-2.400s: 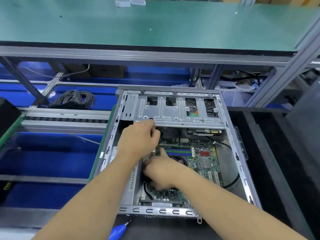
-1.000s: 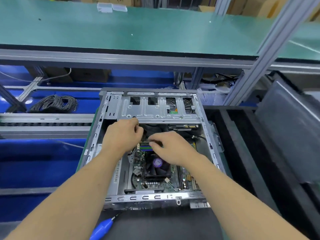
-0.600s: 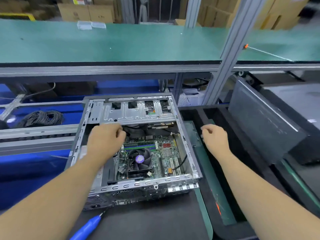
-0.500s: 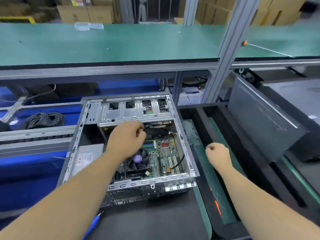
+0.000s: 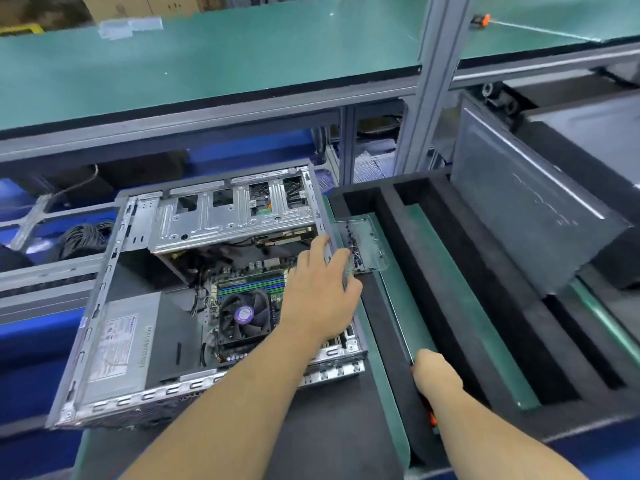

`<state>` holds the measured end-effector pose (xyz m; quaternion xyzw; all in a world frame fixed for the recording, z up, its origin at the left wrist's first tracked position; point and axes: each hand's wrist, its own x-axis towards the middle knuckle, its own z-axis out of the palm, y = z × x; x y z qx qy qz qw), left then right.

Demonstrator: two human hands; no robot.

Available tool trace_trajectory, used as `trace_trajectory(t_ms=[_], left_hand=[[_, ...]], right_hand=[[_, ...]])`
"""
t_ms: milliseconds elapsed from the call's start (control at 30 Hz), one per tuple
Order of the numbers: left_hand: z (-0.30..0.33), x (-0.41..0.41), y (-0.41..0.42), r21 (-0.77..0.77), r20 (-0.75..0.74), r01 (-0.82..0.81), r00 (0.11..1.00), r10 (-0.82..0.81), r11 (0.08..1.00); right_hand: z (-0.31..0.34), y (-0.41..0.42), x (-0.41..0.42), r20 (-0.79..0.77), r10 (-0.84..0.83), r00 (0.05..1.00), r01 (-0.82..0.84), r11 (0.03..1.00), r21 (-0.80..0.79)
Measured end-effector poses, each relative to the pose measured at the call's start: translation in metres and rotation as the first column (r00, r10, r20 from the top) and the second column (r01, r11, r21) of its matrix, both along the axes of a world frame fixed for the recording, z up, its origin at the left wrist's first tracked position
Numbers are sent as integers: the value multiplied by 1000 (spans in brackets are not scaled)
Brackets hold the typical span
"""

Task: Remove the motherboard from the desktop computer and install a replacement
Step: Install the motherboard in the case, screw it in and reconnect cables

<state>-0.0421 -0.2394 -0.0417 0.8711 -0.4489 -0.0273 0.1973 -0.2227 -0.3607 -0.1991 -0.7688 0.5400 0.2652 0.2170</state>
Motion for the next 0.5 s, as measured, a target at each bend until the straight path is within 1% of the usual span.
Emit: trace_trajectory(t_ms=[67, 167, 233, 333, 400, 433, 500], left_hand=[[0, 1, 0, 2, -2, 1, 1000, -1, 1000], [0, 2, -1, 21, -8, -6, 1000, 6, 1000], [3, 1, -1, 36, -8, 7, 1000, -6, 999], [12, 1, 5, 35, -35, 45, 998, -44, 998], [20, 4, 14, 46, -26, 73, 997, -72, 996], [24, 8, 20, 42, -25, 72, 997, -71, 997], [35, 20, 35, 8, -20, 48, 999, -48, 999]], right_hand=[[5, 4, -5, 15, -4, 1000, 4, 1000, -5], [25, 3, -5, 127, -60, 990, 67, 997, -49], [50, 0, -1, 206, -76, 976, 103, 987, -122], [98, -4, 8, 308, -37, 951, 123, 956, -266], [133, -5, 13, 443, -23, 896, 192, 920, -342], [152, -5, 17, 525, -15, 851, 242, 899, -366], [190, 1, 29, 698, 4, 716, 351, 862, -365]])
